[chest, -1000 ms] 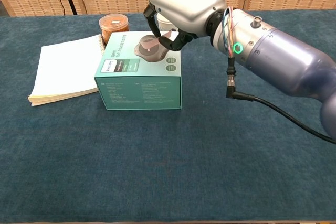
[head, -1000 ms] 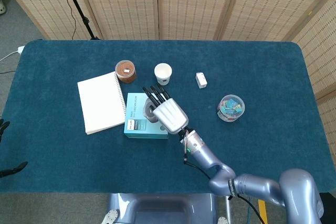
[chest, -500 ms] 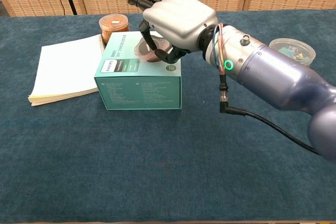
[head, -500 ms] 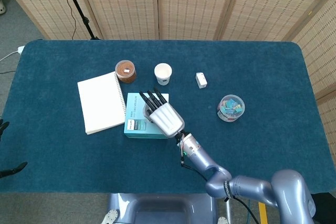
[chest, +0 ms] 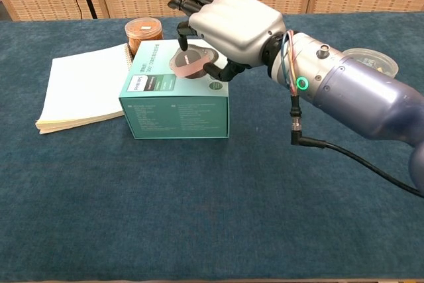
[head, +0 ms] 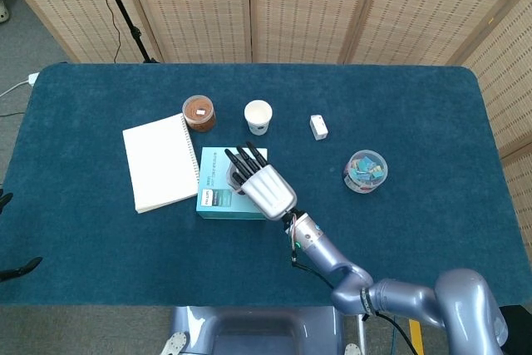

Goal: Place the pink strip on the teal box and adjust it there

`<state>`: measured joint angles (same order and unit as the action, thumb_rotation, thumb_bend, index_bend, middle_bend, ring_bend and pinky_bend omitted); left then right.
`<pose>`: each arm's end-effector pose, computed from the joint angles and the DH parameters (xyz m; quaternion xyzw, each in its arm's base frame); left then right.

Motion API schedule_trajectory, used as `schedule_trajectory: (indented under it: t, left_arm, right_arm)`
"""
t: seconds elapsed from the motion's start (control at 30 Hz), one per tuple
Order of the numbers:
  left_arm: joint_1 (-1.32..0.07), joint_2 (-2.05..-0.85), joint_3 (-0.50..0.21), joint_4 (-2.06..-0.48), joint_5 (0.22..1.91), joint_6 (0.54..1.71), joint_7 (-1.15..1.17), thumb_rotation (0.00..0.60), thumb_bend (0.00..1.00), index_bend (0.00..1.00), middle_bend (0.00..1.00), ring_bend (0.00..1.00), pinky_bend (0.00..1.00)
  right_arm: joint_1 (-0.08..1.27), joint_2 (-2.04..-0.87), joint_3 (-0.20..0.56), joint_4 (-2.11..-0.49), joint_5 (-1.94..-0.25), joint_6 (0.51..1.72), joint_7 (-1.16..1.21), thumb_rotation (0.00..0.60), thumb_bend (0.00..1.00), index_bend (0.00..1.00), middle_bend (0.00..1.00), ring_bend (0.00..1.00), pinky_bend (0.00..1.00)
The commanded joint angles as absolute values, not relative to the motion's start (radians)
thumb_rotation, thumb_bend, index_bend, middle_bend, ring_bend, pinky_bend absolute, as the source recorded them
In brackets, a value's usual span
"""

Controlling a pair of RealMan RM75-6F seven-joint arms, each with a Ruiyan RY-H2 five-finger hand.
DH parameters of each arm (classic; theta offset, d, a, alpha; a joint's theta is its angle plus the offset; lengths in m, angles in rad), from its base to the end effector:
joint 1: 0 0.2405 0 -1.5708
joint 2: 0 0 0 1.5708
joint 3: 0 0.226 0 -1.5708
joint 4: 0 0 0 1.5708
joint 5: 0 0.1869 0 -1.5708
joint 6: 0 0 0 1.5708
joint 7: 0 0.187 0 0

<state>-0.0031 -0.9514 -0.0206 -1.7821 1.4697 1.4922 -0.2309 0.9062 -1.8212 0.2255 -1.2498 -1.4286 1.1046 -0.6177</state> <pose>-0.2785 0.1904 0.1973 -0.5198 -0.4874 -0.4215 0.5609 0.0028 -0.3483 -0.0422 0.7816 -0.0910 0.4447 0.4278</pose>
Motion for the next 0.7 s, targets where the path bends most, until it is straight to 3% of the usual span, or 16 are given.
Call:
schedule_trajectory:
  t: [0.03,0.27,0.47,0.63,0.7]
  left_arm:
    - [-0.003,-0.951,-0.021,-1.782,1.469,1.493,-0.232,0.600,0.00,0.00,0.00,0.00,0.00]
    - [-0.008,-0.949,-0.018,-1.777,1.475,1.483,-0.236,0.600,0.00,0.00,0.00,0.00,0.00]
    - [-0.028,-0.949,-0.021,-1.765,1.477,1.455,-0.239,0.600,0.00,0.00,0.00,0.00,0.00]
    - [-0.048,-0.955,-0.023,-1.749,1.497,1.437,-0.245,0.600,0.00,0.00,0.00,0.00,0.00]
    - [-0.064,-0.962,-0.028,-1.734,1.516,1.431,-0.257,0.600,0.00,0.00,0.00,0.00,0.00]
  right_arm:
    - [0.892,-1.799,0.213,-1.271,-1.446,1.125,-0.616,0.600,0.62,0.31,0.00,0.00,0.00]
    - [0.847,-1.713,0.206,-1.351,-1.484,1.199,-0.606,0.600,0.62,0.31,0.00,0.00,0.00]
    - [0.761,-1.570,0.192,-1.452,-1.497,1.281,-0.564,0.600,0.59,0.26,0.00,0.00,0.00]
    - [0.680,-1.467,0.164,-1.500,-1.489,1.330,-0.481,0.600,0.05,0.12,0.00,0.00,0.00]
    - [0.635,-1.413,0.143,-1.520,-1.485,1.353,-0.432,0.600,0.00,0.09,0.00,0.00,0.00]
